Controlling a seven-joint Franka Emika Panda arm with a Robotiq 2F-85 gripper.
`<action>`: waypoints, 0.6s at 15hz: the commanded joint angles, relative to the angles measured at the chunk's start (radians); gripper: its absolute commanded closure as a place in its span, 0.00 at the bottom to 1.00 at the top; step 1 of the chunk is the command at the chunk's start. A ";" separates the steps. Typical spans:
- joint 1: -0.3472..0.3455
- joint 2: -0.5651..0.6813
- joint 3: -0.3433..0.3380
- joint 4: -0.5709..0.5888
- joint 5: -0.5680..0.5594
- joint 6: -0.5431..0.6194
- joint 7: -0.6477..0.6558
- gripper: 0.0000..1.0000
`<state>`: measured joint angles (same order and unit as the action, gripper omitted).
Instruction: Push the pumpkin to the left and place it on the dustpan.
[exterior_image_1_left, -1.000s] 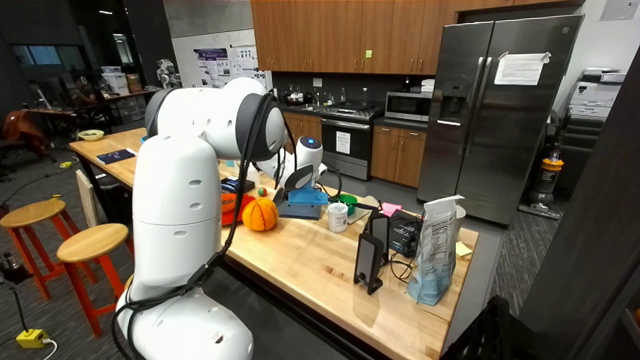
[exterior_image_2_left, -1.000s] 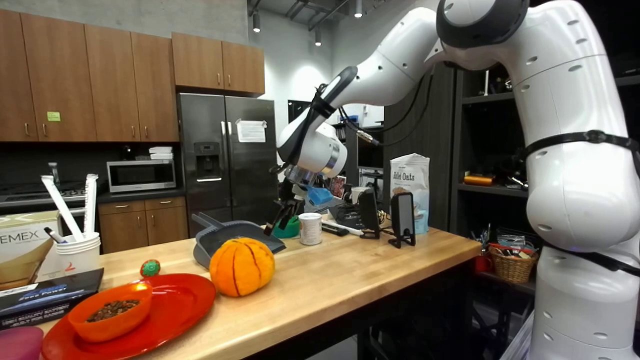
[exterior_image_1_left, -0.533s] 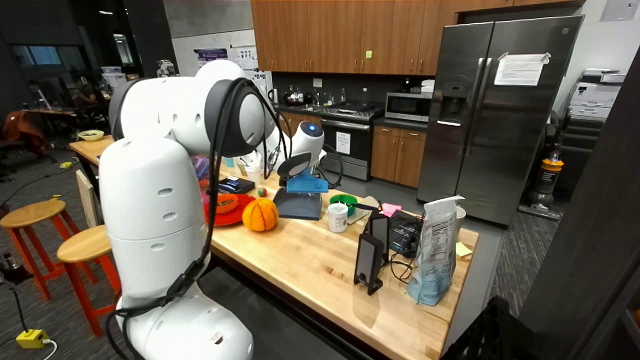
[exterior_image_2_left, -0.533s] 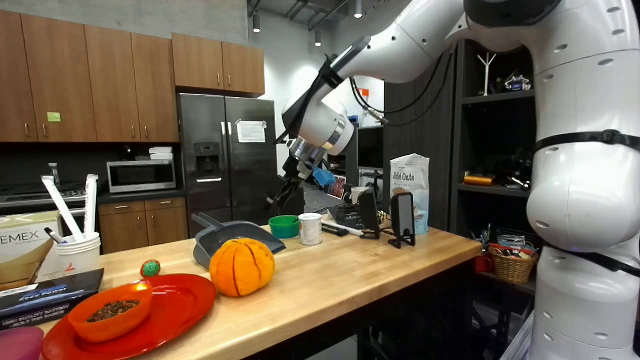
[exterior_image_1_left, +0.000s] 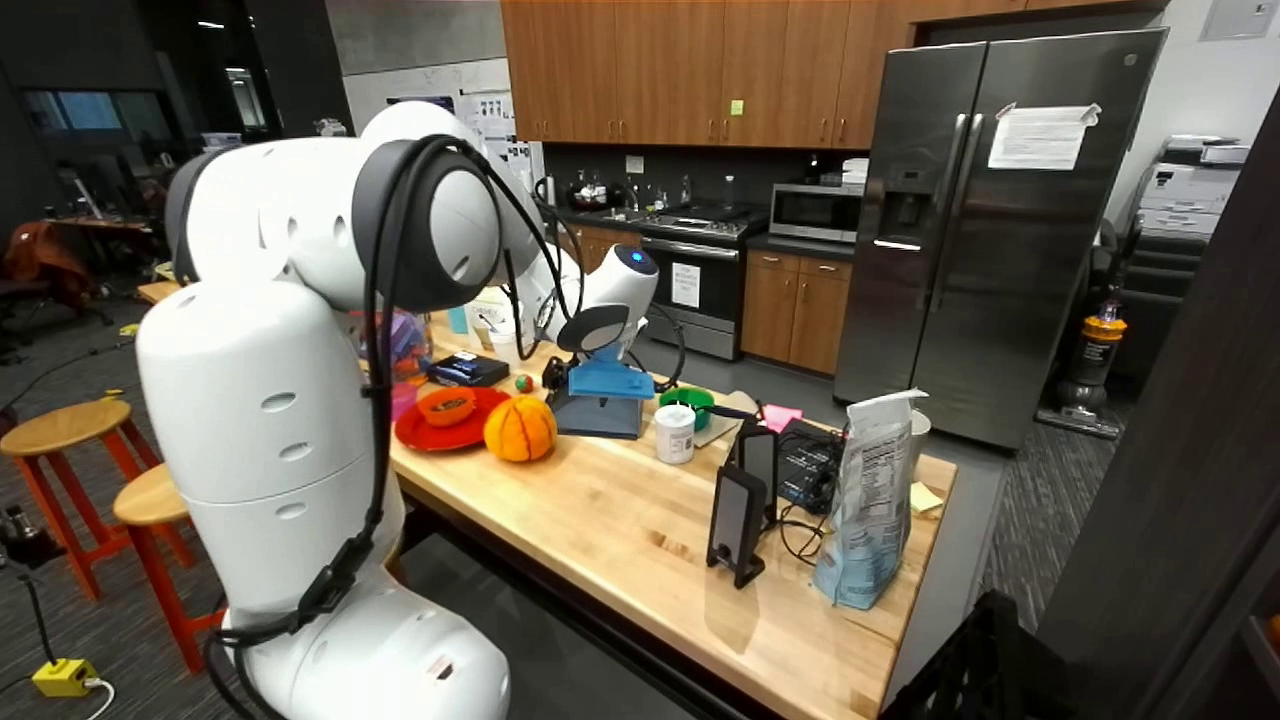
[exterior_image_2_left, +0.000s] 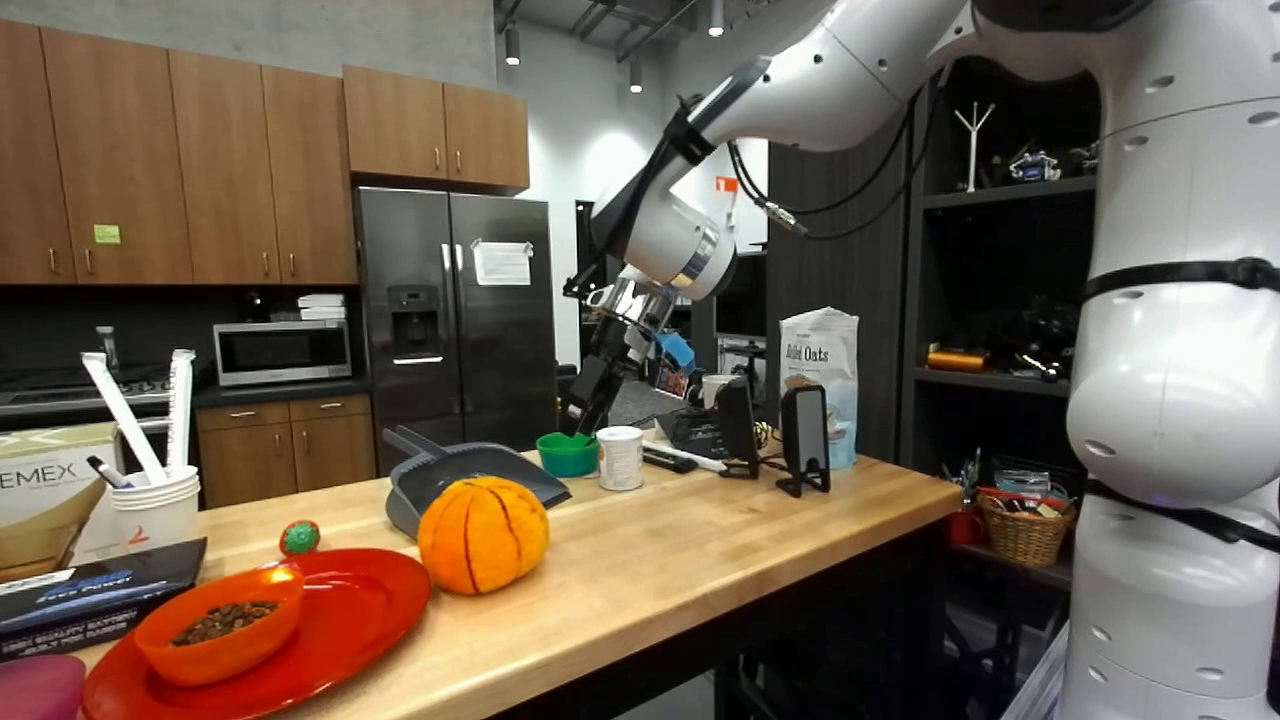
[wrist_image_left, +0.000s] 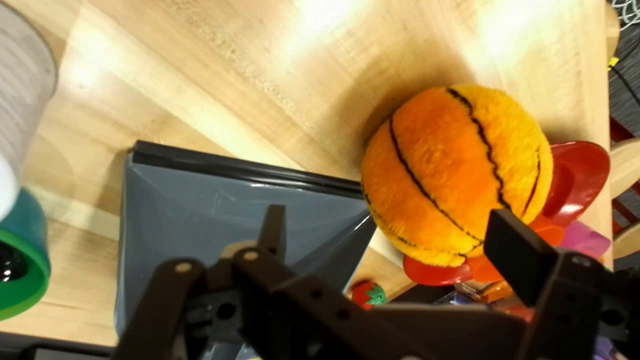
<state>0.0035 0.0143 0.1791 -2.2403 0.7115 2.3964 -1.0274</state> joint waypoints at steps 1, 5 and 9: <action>0.051 0.084 -0.018 0.042 -0.022 -0.032 0.001 0.00; 0.080 0.172 -0.001 0.097 -0.060 -0.086 0.016 0.00; 0.091 0.177 0.021 0.110 -0.087 -0.136 0.019 0.00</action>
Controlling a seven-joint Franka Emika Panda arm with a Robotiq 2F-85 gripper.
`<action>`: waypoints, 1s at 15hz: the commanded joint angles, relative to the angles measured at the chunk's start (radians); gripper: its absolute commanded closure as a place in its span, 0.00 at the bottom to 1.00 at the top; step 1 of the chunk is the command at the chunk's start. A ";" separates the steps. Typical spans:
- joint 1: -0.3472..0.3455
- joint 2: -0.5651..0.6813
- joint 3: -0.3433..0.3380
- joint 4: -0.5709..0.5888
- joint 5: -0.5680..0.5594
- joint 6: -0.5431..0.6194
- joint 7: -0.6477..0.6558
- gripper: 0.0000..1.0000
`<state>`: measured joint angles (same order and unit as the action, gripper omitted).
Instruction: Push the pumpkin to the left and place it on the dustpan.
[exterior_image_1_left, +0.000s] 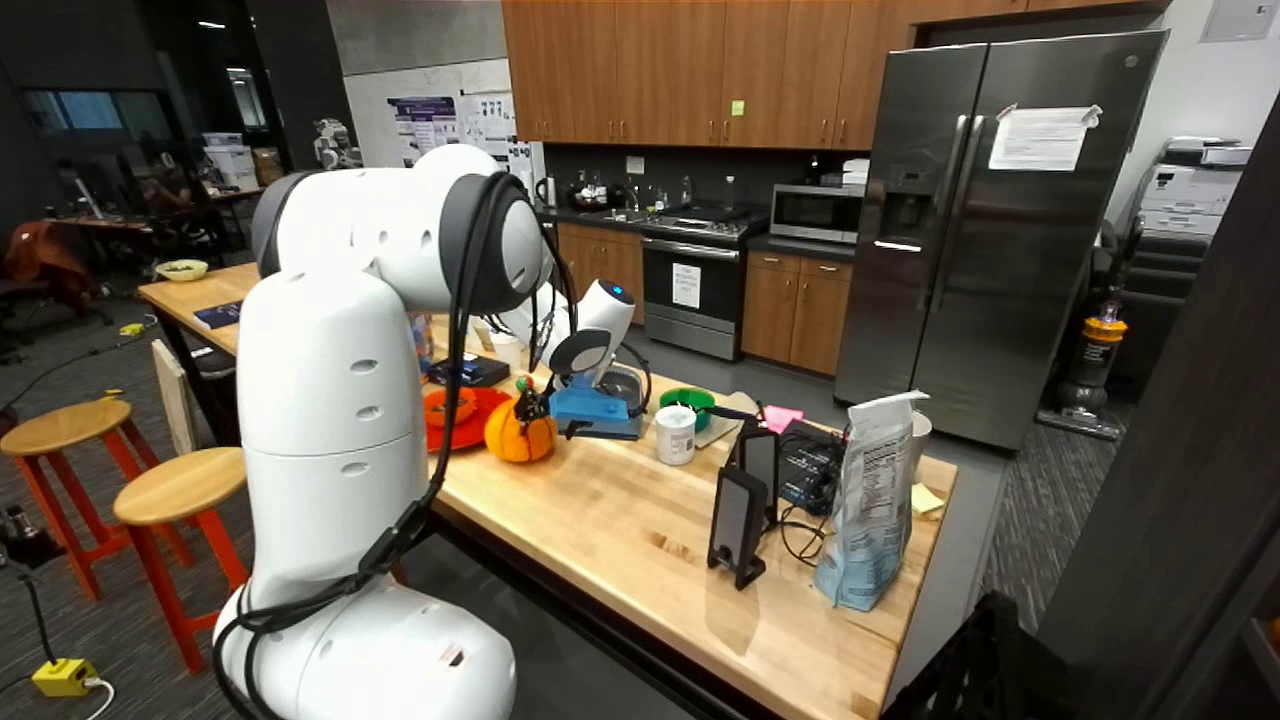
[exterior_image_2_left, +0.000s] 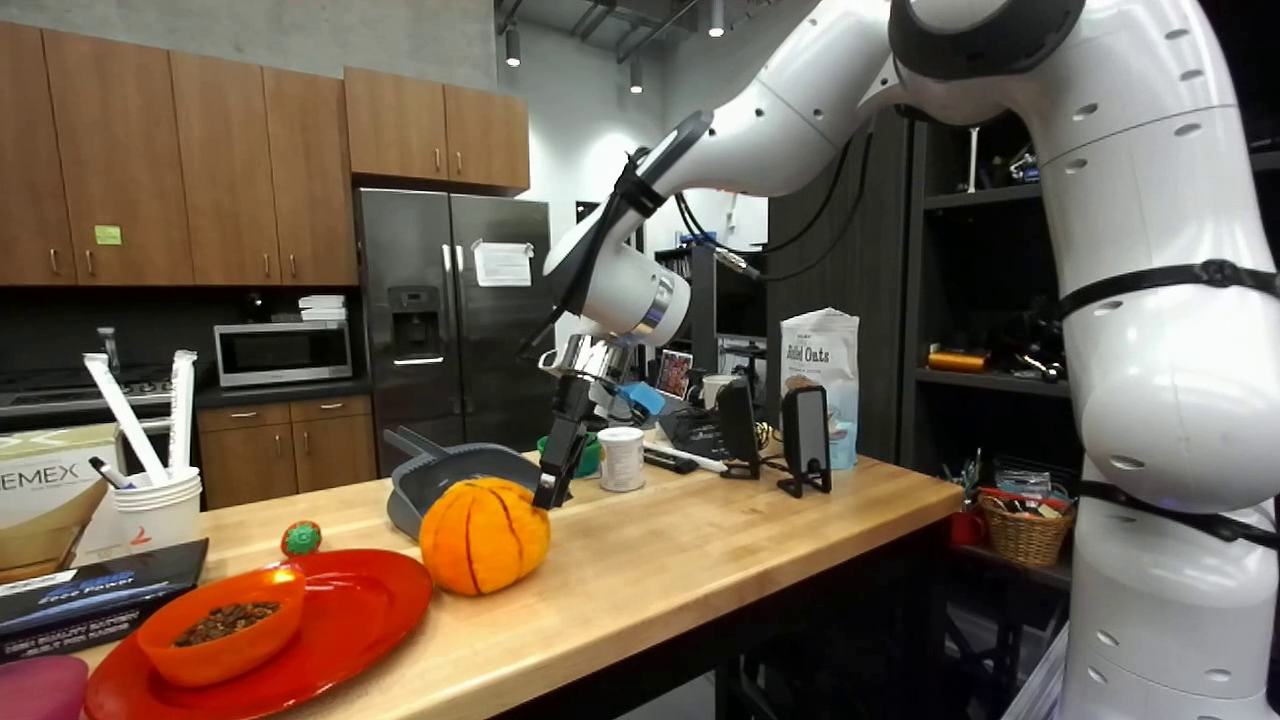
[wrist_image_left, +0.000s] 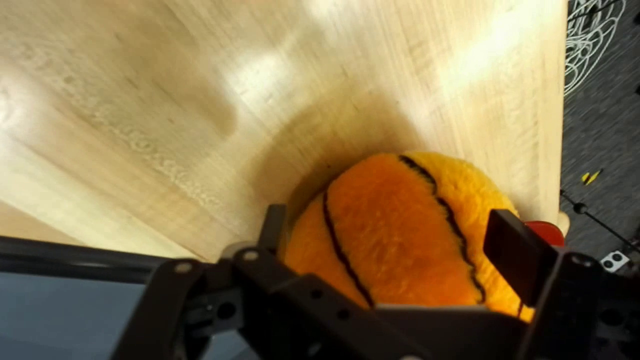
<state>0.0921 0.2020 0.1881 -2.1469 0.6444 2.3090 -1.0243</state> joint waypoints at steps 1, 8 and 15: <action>0.004 -0.013 0.018 0.018 -0.016 -0.056 0.014 0.00; 0.019 -0.020 0.061 -0.008 0.121 0.153 -0.036 0.00; 0.042 0.134 0.120 0.041 0.253 0.668 -0.103 0.00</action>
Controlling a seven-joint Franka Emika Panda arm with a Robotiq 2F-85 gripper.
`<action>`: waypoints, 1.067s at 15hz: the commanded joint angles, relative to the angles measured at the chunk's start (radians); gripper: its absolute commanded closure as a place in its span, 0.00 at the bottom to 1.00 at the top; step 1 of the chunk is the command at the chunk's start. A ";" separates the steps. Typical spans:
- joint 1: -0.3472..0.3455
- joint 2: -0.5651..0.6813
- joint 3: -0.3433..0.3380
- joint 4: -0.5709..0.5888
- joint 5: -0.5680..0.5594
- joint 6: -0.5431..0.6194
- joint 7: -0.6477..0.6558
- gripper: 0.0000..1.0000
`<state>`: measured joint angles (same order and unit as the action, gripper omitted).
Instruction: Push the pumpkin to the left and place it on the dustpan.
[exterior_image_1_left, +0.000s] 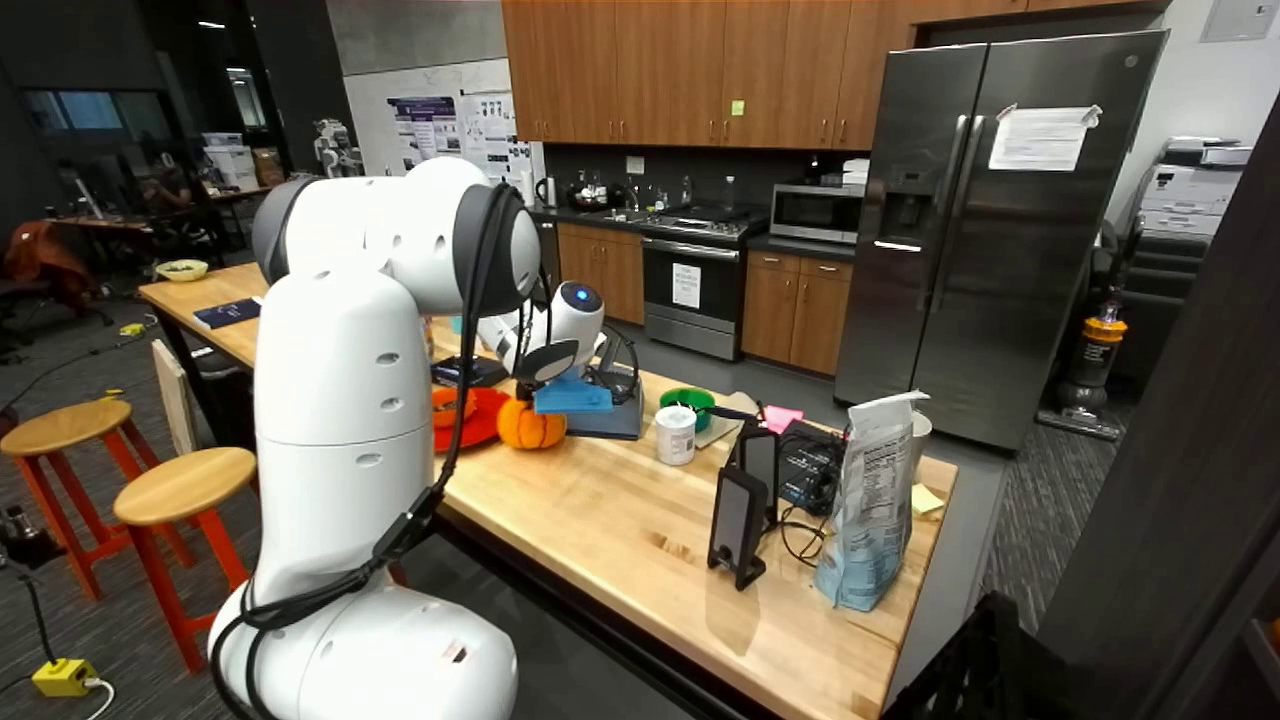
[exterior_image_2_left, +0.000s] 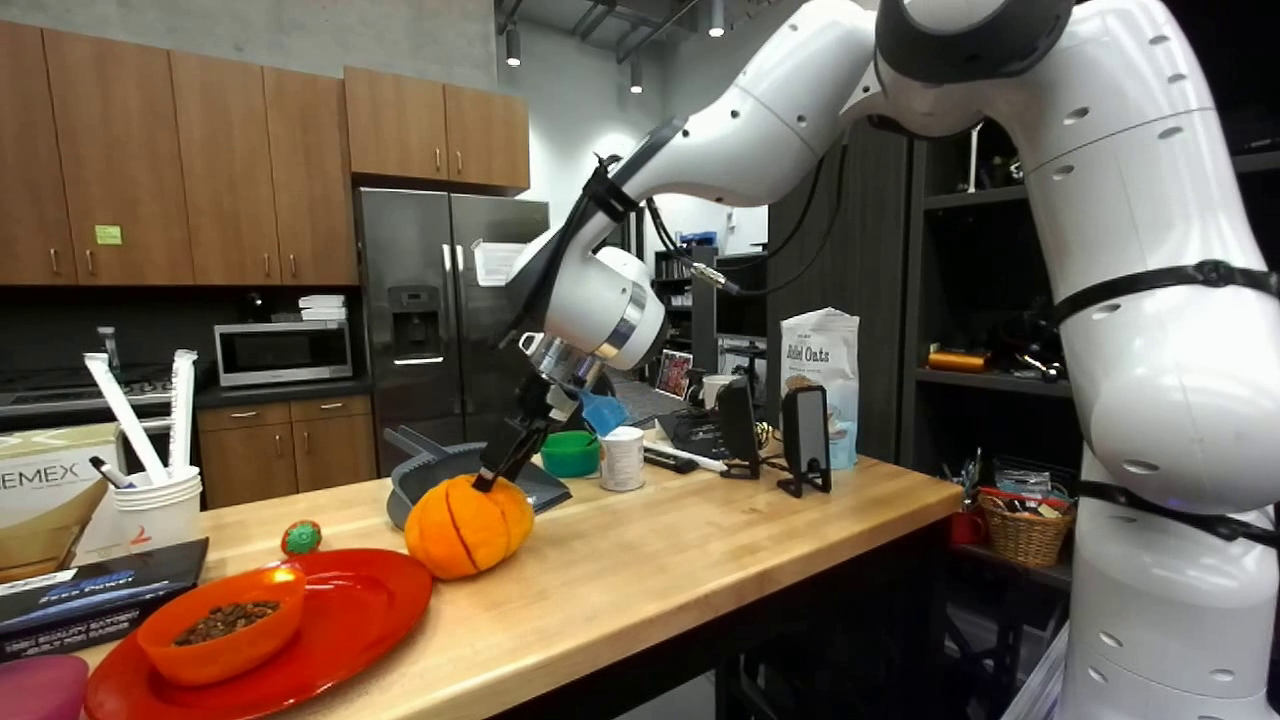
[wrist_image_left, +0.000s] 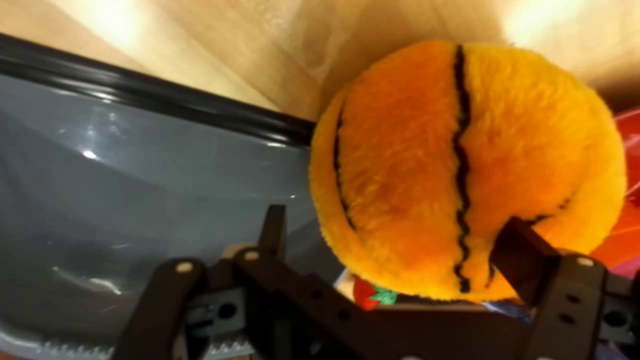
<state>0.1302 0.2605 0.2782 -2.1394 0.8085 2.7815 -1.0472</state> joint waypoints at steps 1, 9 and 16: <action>-0.001 0.104 0.052 0.049 0.122 0.279 -0.111 0.00; 0.129 0.240 -0.056 0.248 0.093 0.705 -0.085 0.00; 0.521 0.342 -0.595 0.422 0.155 0.674 0.053 0.00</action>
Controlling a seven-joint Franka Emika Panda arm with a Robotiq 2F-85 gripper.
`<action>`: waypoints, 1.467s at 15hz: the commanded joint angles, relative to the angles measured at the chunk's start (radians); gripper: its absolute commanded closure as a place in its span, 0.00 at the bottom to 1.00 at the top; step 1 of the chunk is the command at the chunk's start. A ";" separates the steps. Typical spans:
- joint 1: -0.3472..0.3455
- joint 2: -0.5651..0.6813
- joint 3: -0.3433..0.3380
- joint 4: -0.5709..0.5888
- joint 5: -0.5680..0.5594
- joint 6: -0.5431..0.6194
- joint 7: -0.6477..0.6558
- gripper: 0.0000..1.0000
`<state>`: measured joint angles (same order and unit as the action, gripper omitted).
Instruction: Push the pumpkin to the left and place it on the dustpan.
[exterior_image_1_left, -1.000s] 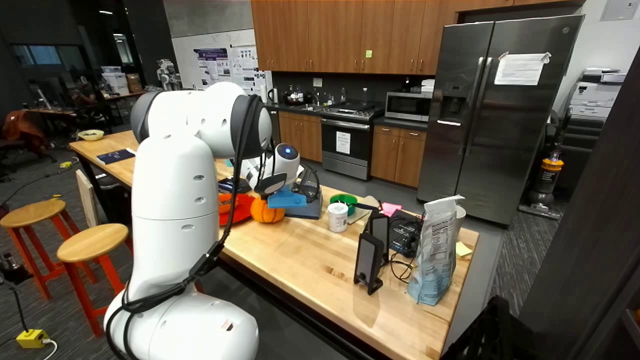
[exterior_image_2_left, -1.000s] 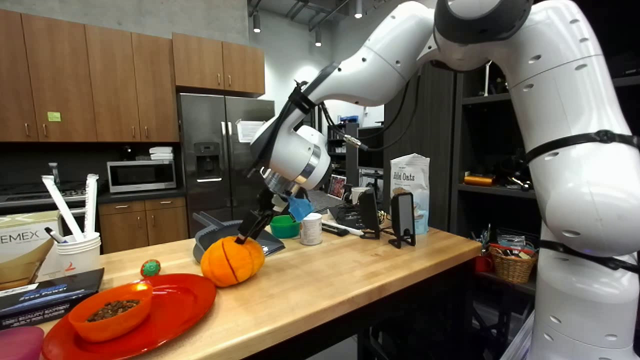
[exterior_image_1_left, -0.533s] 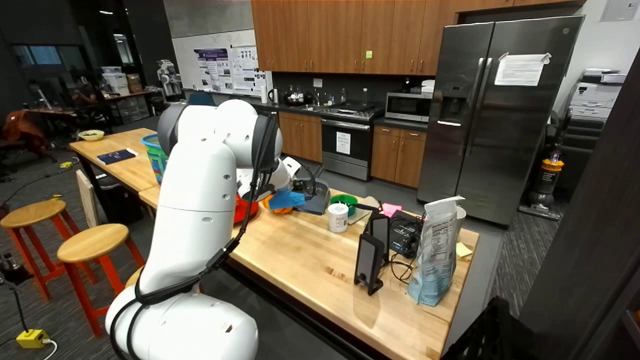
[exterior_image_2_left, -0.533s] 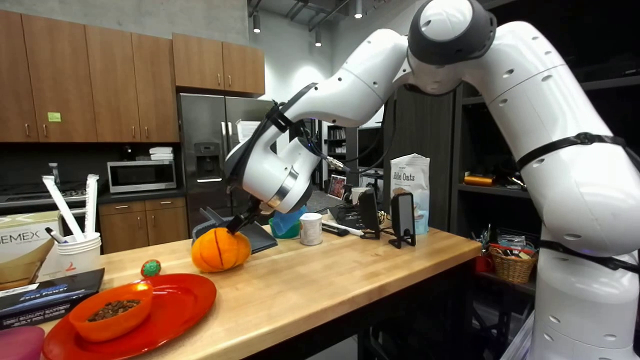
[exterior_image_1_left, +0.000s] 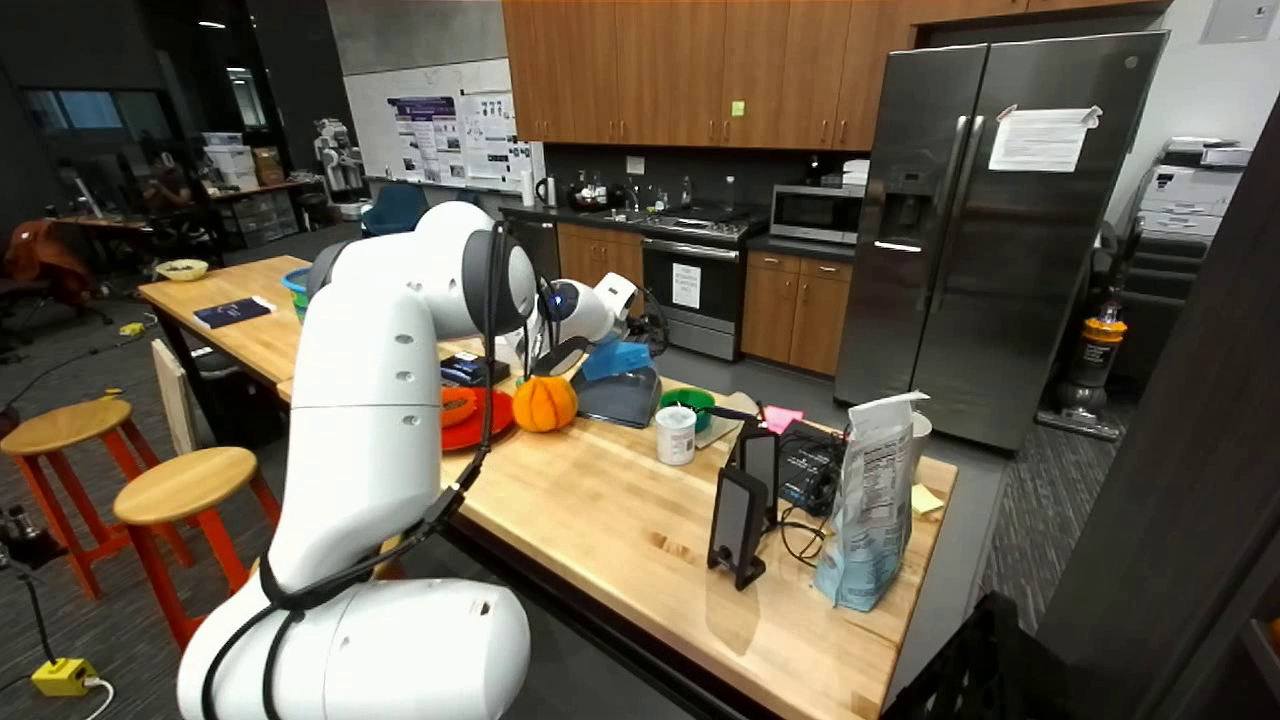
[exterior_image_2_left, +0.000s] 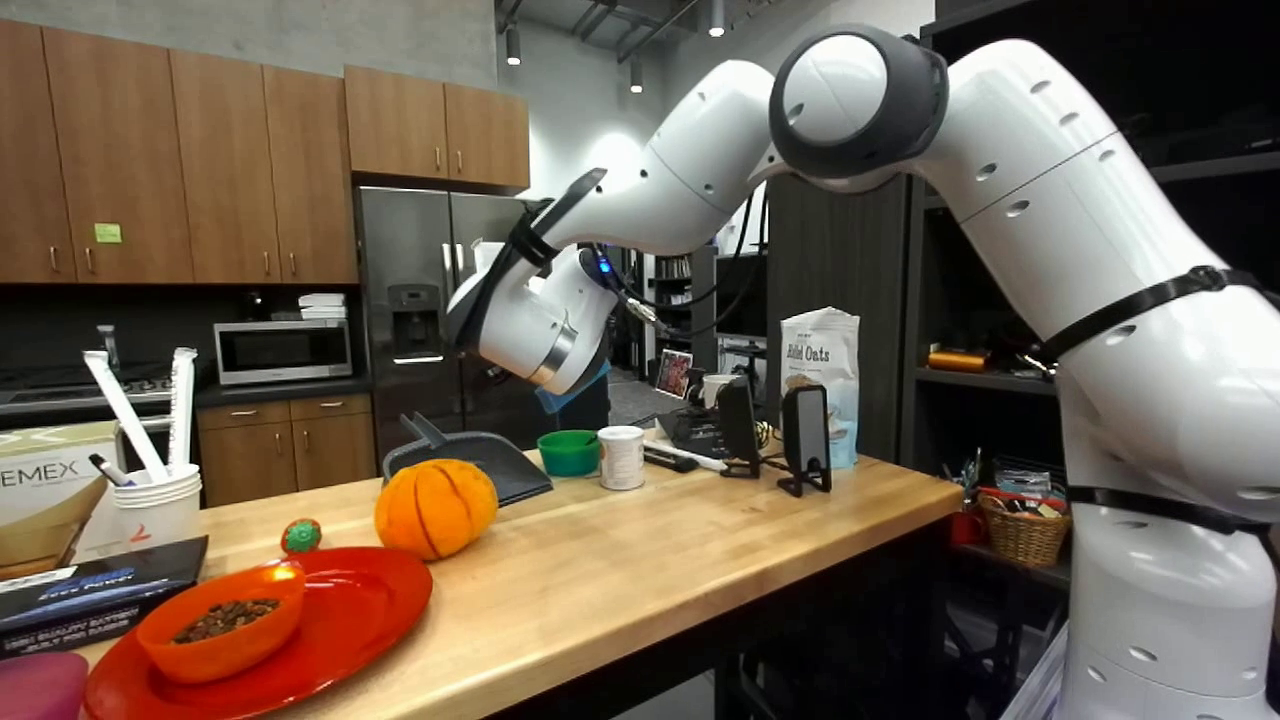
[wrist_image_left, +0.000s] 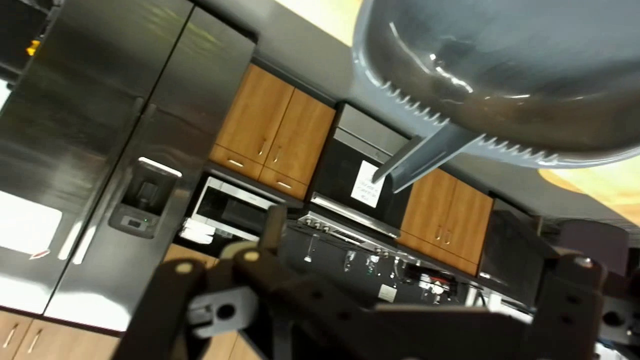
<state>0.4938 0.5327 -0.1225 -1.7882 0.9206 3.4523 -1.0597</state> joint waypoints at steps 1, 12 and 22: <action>0.171 0.080 -0.201 0.055 0.050 0.026 0.089 0.00; 0.159 0.068 -0.175 0.026 0.028 0.003 0.110 0.00; 0.159 0.068 -0.175 0.026 0.028 0.003 0.111 0.00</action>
<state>0.6529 0.6006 -0.2971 -1.7622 0.9484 3.4550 -0.9491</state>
